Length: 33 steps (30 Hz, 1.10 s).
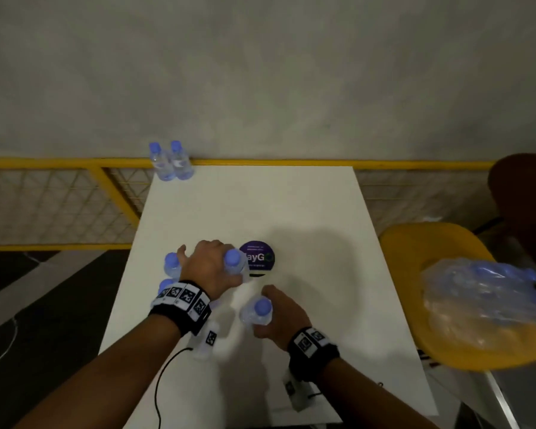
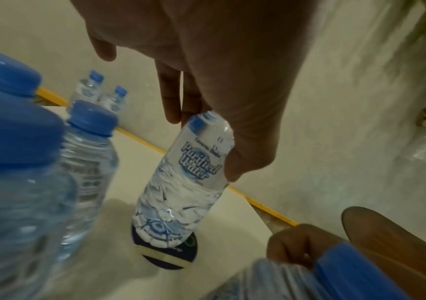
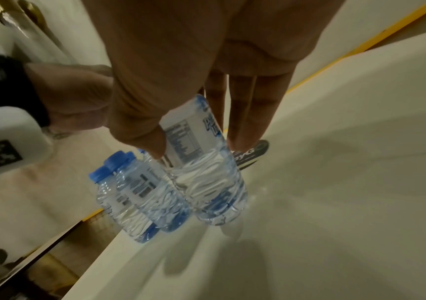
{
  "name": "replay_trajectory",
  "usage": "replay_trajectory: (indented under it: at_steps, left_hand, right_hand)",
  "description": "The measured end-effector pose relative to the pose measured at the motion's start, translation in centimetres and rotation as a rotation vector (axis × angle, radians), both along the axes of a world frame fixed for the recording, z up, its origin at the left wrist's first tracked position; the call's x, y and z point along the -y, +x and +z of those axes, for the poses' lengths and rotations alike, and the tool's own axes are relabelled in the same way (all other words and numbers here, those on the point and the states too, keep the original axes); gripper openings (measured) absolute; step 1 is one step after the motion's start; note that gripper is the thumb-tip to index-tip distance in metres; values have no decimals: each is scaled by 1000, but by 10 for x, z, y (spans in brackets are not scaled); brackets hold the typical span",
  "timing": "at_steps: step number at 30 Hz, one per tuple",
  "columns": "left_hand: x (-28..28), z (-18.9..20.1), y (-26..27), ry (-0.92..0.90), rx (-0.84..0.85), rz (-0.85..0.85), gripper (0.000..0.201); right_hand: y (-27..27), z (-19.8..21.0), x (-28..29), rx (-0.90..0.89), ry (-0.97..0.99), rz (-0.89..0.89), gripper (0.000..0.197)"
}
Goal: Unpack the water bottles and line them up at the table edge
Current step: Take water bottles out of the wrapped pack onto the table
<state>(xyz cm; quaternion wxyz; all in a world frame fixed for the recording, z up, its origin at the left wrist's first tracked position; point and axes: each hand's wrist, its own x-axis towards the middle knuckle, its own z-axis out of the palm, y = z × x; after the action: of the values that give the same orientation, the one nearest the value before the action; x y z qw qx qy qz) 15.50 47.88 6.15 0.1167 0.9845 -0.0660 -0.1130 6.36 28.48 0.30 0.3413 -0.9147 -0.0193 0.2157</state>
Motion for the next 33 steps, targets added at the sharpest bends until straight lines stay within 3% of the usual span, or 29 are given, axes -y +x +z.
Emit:
replay_trajectory:
  at_steps: [7,13,16,20,24,27,28,31,33]
  left_hand:
    - [-28,-21,28,12,-102,25,21]
    - [-27,-26,36,8,-201,-98,36]
    - [-28,-24,41,17,-256,-144,34]
    - [-29,-22,43,-1,-300,-206,49]
    - [-35,-27,45,-66,-336,-225,37]
    - [-37,-27,47,-81,-328,-218,31]
    - [-36,-26,47,-80,-321,-214,32]
    - [-34,-26,46,-57,-306,-205,34]
    - [-33,-27,45,-50,-304,-200,34]
  right_hand:
    - [41,-19,-65,-10,-28,11,45]
    - [48,-38,-75,-10,-29,-82,52]
    - [43,-32,-77,7,20,-113,62]
    - [42,-30,-77,40,68,-129,71]
    - [45,-17,-78,23,87,-44,51]
    - [47,-17,-79,57,106,-79,77]
    - [48,-15,-81,62,101,-86,78]
    - [54,-11,-83,67,96,-62,55]
    - [55,-14,-80,59,105,-44,50]
